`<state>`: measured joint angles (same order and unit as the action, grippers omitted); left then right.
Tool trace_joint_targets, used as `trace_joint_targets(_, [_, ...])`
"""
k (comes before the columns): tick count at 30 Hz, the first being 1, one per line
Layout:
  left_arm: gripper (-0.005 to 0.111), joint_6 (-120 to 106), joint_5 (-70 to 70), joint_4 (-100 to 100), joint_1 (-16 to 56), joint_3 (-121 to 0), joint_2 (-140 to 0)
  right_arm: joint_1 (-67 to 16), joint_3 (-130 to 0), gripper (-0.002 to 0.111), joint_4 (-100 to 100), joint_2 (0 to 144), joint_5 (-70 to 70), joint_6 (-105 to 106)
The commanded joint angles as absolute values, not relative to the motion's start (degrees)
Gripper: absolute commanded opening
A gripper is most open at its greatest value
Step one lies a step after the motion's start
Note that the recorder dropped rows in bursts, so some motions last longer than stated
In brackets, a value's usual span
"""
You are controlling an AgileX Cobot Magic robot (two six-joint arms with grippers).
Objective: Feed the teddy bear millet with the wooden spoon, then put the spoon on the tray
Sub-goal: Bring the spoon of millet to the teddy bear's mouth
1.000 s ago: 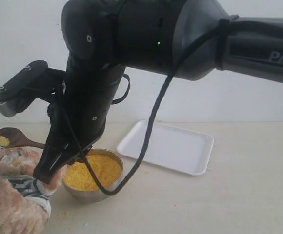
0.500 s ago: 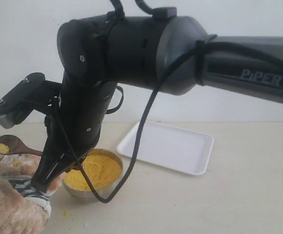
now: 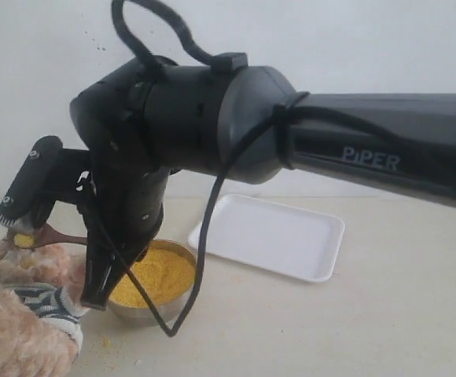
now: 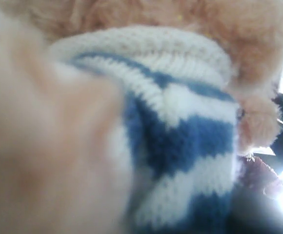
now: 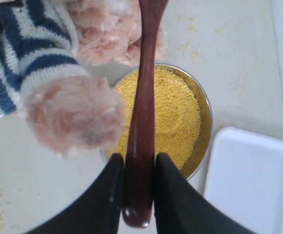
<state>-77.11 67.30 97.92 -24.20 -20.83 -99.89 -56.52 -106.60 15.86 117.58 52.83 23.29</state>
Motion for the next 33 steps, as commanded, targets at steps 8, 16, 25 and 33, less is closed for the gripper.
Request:
trace_joint_targets(8, [0.004,-77.6,69.1,98.1,-24.1,-20.6,-99.3,-63.2,-106.7,0.000,33.0,118.6,54.0,20.2])
trace_joint_targets(16, [0.004,-77.4,69.6,98.1,-24.1,-20.6,-99.3,-64.5,-106.7,0.000,40.2,118.6,61.5,16.0])
trace_joint_targets(25, [0.004,-77.6,69.6,98.5,-24.1,-20.6,-99.3,-64.6,-106.7,0.000,43.0,118.6,68.3,11.9])
trace_joint_targets(33, [0.004,-77.6,69.6,98.5,-24.1,-20.6,-99.3,-65.1,-106.7,0.000,43.8,118.0,68.2,12.5])
